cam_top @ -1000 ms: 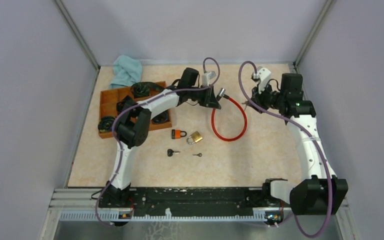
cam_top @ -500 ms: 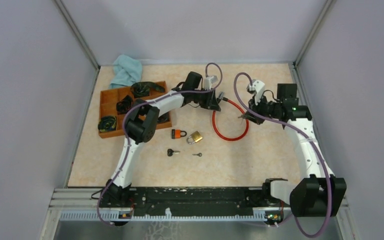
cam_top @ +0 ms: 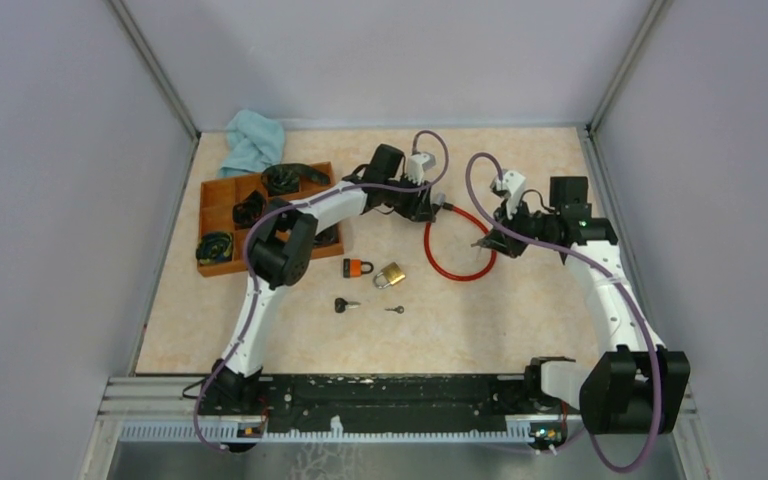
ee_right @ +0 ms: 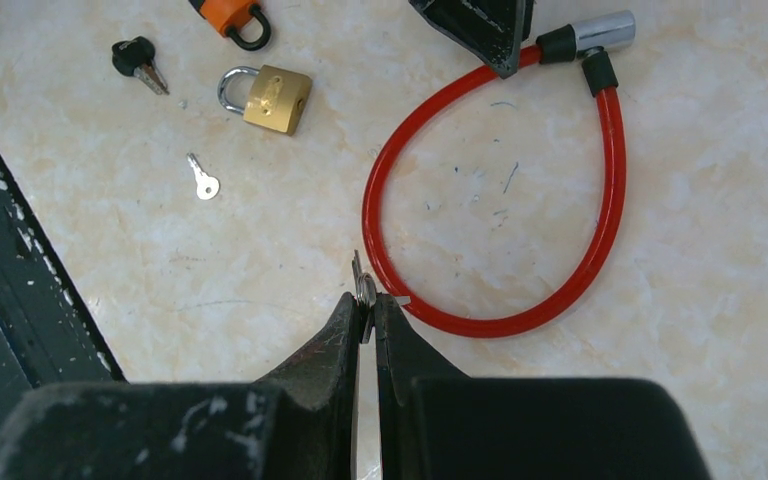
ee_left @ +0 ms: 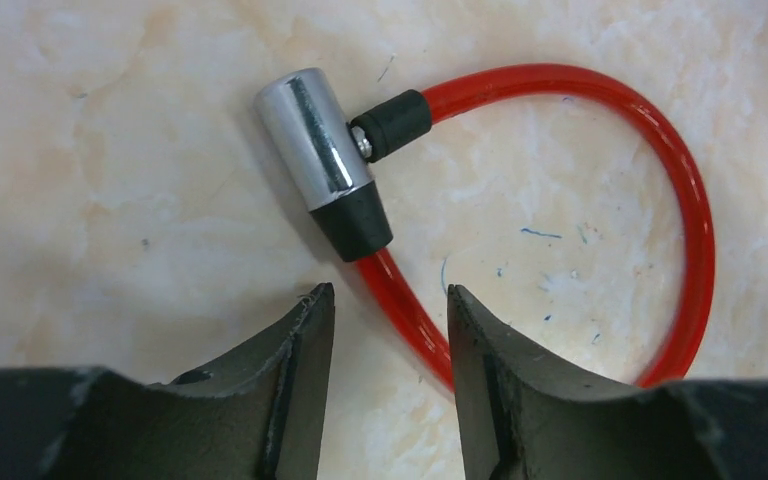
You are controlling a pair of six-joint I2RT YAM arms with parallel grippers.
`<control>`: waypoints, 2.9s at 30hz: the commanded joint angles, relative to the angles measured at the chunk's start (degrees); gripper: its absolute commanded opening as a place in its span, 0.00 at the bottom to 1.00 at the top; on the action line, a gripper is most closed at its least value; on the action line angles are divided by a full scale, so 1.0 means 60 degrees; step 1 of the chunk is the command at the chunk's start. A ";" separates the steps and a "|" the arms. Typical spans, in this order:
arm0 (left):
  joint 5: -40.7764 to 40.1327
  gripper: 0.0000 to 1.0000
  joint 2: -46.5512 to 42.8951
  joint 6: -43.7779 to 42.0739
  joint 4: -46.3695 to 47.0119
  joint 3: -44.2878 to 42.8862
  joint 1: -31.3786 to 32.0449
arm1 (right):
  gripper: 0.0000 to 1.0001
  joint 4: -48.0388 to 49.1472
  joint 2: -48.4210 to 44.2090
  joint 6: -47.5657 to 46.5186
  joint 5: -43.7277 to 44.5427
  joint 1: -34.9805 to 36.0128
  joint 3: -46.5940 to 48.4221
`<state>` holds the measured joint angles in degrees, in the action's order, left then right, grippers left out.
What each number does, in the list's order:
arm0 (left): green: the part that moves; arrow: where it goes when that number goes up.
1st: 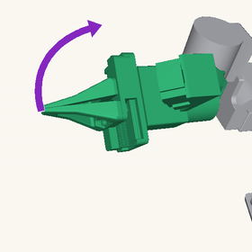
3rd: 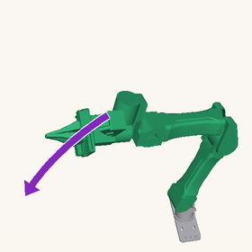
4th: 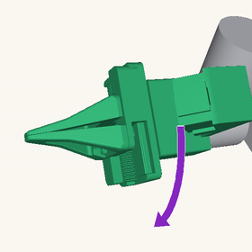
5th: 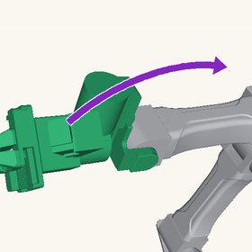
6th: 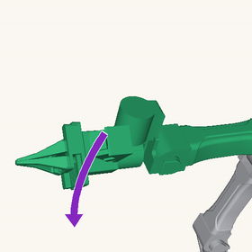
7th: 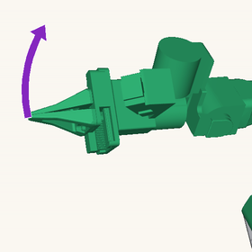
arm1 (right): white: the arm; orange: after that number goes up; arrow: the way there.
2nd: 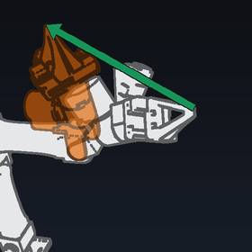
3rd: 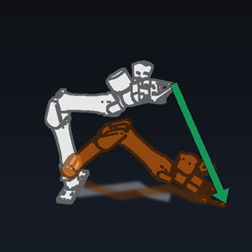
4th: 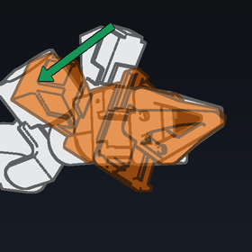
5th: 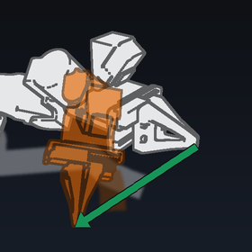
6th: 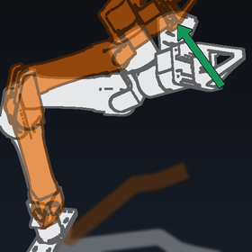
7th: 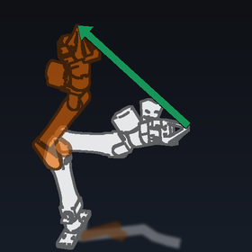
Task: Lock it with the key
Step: Place the lock at the center of the board, then place the key at the center of the board, then reset both arms
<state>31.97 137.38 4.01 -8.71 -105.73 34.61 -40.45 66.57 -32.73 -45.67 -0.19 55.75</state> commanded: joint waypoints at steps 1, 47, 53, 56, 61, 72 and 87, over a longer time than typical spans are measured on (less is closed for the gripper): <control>-0.0862 0.52 -0.1020 -0.1180 0.0090 0.0358 0.0005 | 0.00 0.0564 -0.0140 0.0127 -0.0521 -0.0020 -0.0146; -0.6157 1.00 -0.9087 -0.4014 0.0802 0.6579 -0.1396 | 0.24 0.0348 0.2896 -0.0415 0.3219 0.3563 -0.1364; -0.6158 1.00 -0.9896 -0.3908 0.0807 0.7332 -0.1547 | 0.57 0.0612 0.2263 -0.0098 0.3665 0.3564 -0.1373; -0.6180 1.00 -1.0425 -0.3906 0.0767 0.7739 -0.1638 | 0.71 0.0821 0.1748 0.0079 0.3964 0.3488 -0.1384; -0.6274 1.00 -1.1235 -0.4076 0.0737 0.8324 -0.1885 | 0.85 0.0994 0.1000 0.0471 0.4459 0.3093 -0.1121; -0.5378 1.00 -1.2723 -0.3851 0.0816 0.9191 -0.3177 | 0.99 0.2012 -0.0292 0.2778 0.7066 0.2364 0.0353; -0.2529 1.00 -1.3972 -0.2590 0.2131 1.0725 -0.5365 | 0.99 0.4982 -0.2102 0.3760 0.8004 0.2228 -0.1240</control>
<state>11.62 57.41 -13.28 0.05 -42.98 3.20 -19.38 59.20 -10.74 1.52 13.58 51.66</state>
